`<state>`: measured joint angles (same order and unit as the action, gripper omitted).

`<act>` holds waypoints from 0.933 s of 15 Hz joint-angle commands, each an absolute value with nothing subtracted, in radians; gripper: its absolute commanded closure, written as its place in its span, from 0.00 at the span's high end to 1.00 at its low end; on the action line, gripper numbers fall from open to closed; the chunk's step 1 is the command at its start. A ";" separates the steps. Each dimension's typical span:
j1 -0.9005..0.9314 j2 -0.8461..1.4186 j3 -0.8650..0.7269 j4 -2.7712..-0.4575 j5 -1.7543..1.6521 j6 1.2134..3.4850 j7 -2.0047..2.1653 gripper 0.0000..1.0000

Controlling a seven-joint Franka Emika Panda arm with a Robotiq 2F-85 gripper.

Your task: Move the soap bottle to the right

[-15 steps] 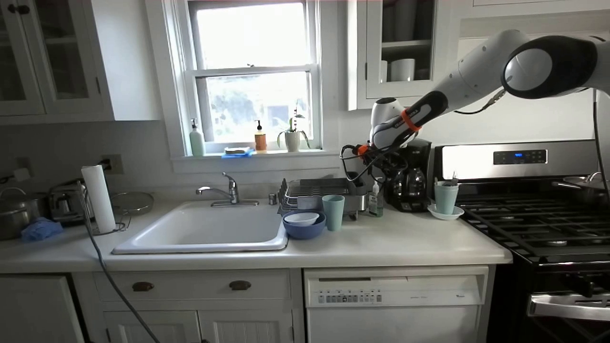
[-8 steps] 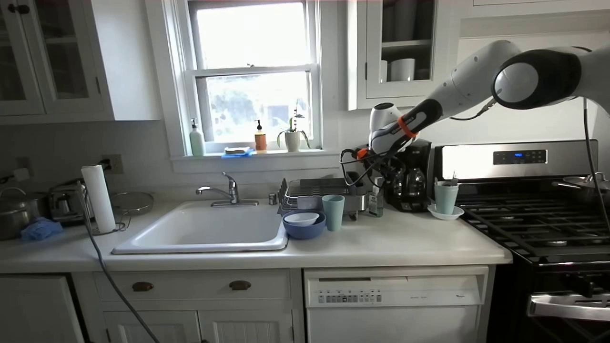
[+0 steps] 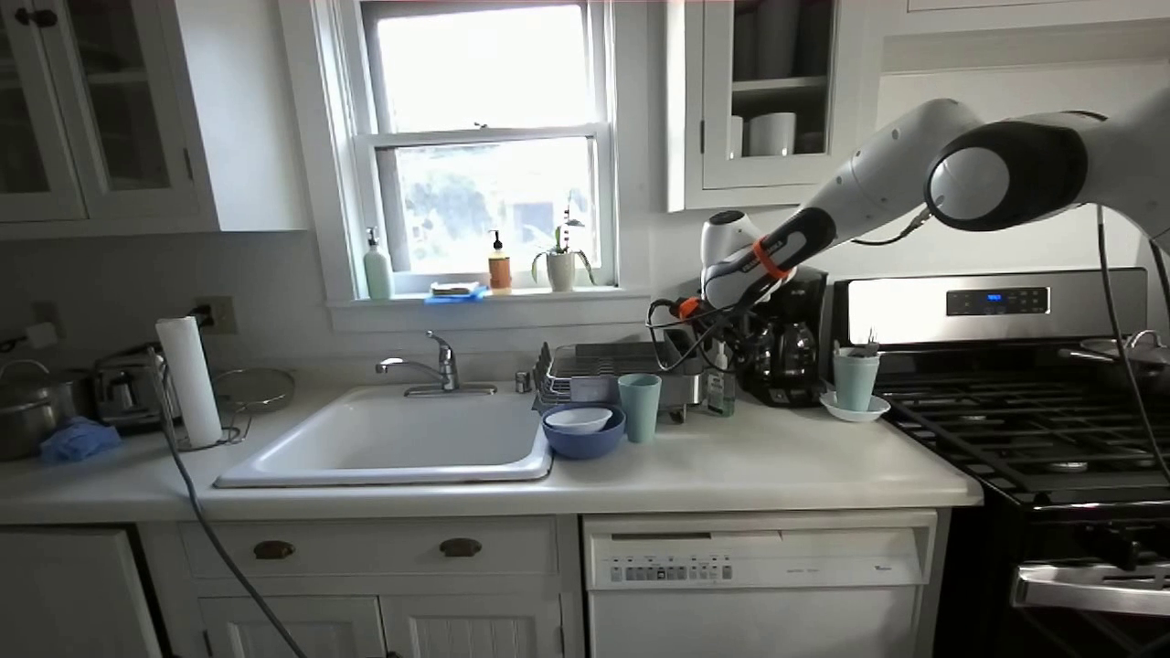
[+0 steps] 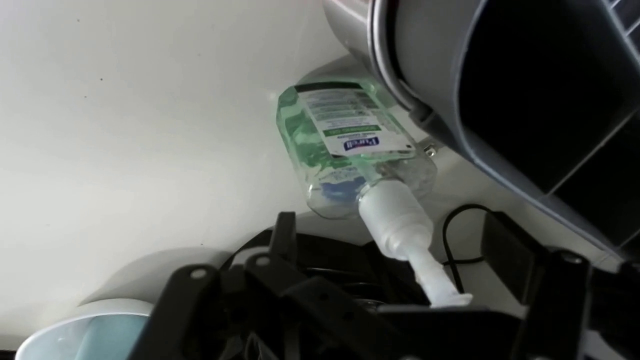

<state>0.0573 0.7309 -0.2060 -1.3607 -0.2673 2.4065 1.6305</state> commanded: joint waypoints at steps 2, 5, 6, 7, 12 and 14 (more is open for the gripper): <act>0.074 0.773 -0.225 -1.293 -0.242 2.347 1.649 0.89; 0.072 0.782 -0.225 -1.280 -0.241 2.331 1.650 0.84; 0.071 0.784 -0.225 -1.276 -0.241 2.324 1.651 0.82; 0.071 0.784 -0.224 -1.276 -0.241 2.319 1.651 0.81; 0.070 0.776 -0.221 -1.277 -0.238 2.306 1.652 0.51; 0.072 0.775 -0.221 -1.277 -0.238 2.300 1.653 0.40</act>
<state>0.0589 0.7562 -0.2078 -1.3172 -0.2631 2.3330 1.6382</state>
